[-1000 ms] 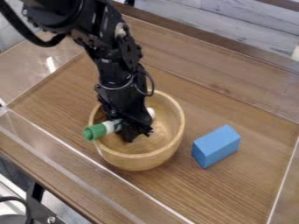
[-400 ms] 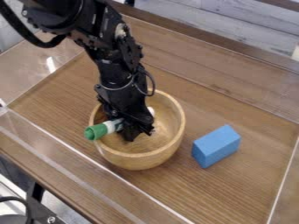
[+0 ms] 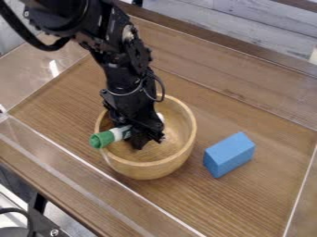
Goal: Remove the green marker from inside the brown bowl and put it on the table
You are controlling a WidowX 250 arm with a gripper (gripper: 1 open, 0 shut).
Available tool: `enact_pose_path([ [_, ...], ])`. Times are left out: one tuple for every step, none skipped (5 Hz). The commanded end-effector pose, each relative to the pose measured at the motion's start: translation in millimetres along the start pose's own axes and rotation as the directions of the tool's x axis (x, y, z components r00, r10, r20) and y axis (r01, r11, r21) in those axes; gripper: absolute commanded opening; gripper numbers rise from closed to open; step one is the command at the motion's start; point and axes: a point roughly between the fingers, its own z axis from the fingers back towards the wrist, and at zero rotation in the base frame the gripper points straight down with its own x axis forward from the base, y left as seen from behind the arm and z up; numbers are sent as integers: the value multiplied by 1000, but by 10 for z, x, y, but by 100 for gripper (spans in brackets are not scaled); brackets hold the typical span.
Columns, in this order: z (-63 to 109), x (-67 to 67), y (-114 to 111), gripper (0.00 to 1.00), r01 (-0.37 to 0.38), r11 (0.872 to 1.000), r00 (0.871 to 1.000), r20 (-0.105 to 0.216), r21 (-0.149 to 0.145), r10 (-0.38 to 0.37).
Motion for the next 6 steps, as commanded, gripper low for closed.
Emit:
enact_pose_path([
  [-181, -229, -116, 0, -23, 999, 995, -98, -30, 20],
  [-185, -241, -138, 0, -29, 999, 994, -105, -31, 25],
  [-163, -232, -153, 0, -26, 999, 994, -107, -40, 22],
  [-139, -222, -167, 0, -23, 999, 994, -110, -48, 17],
  [-103, -191, -155, 0, -30, 998, 994, -108, -50, 24],
  [-60, -158, -145, 0, -39, 998, 994, -107, -51, 34],
])
